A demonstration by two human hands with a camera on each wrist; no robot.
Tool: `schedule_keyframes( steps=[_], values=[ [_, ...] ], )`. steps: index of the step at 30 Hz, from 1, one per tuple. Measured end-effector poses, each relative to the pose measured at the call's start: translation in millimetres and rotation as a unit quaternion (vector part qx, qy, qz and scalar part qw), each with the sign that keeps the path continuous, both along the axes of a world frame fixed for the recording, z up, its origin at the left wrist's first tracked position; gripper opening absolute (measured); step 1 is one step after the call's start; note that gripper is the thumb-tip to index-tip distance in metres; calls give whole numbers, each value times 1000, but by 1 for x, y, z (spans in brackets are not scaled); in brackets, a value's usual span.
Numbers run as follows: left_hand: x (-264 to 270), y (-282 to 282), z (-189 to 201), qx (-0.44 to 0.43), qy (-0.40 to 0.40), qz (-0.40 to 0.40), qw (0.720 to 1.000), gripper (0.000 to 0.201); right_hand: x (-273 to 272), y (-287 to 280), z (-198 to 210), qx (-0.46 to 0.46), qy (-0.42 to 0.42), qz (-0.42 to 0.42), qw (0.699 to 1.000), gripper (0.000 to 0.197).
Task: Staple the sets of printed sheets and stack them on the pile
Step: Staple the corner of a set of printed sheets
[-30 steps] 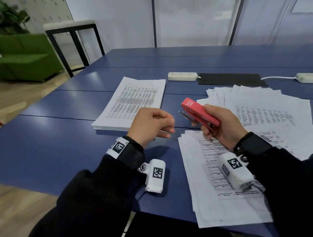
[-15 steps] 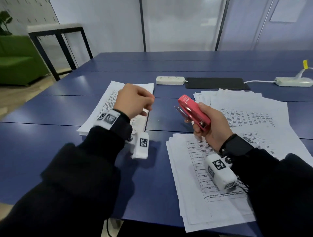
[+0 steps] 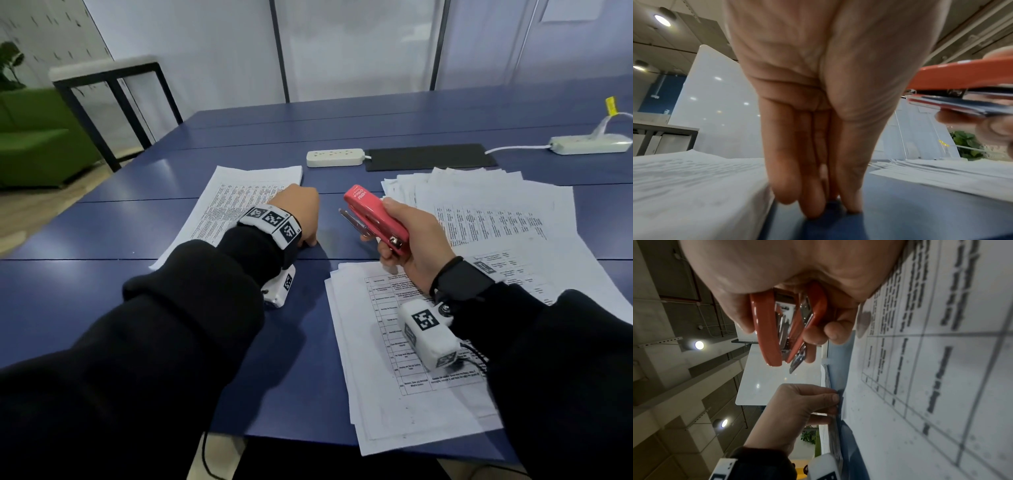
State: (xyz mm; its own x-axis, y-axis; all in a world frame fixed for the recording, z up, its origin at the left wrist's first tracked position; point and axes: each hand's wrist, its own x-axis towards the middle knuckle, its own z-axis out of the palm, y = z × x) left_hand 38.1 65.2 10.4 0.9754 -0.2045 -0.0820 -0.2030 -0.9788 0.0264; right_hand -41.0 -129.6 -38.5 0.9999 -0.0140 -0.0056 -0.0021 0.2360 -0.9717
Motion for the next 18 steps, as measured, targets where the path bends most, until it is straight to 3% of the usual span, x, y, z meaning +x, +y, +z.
schedule_keyframes(
  steps=[4,8,10,12,13,15,18],
  values=[
    [0,-2,7,-14,25,16,999,25,-2,0,1,-10,-6,4,1000,44],
    [-11,-1,13,-83,111,44,989,9,-4,0,2,-16,-7,4,1000,43],
    [-23,0,20,-117,103,28,987,8,-4,0,3,-18,-9,10,1000,43],
    [-41,6,37,-210,77,0,975,11,-4,0,2,-14,-11,9,1000,43],
    [-54,14,49,-295,74,-16,953,12,-4,1,2,-15,-11,7,1000,43],
    [-89,43,69,-473,84,-56,875,12,-3,0,1,-17,-13,8,1000,42],
    [-144,129,77,-690,154,-109,699,6,-3,-2,0,-13,-16,21,1000,43]
  ],
)
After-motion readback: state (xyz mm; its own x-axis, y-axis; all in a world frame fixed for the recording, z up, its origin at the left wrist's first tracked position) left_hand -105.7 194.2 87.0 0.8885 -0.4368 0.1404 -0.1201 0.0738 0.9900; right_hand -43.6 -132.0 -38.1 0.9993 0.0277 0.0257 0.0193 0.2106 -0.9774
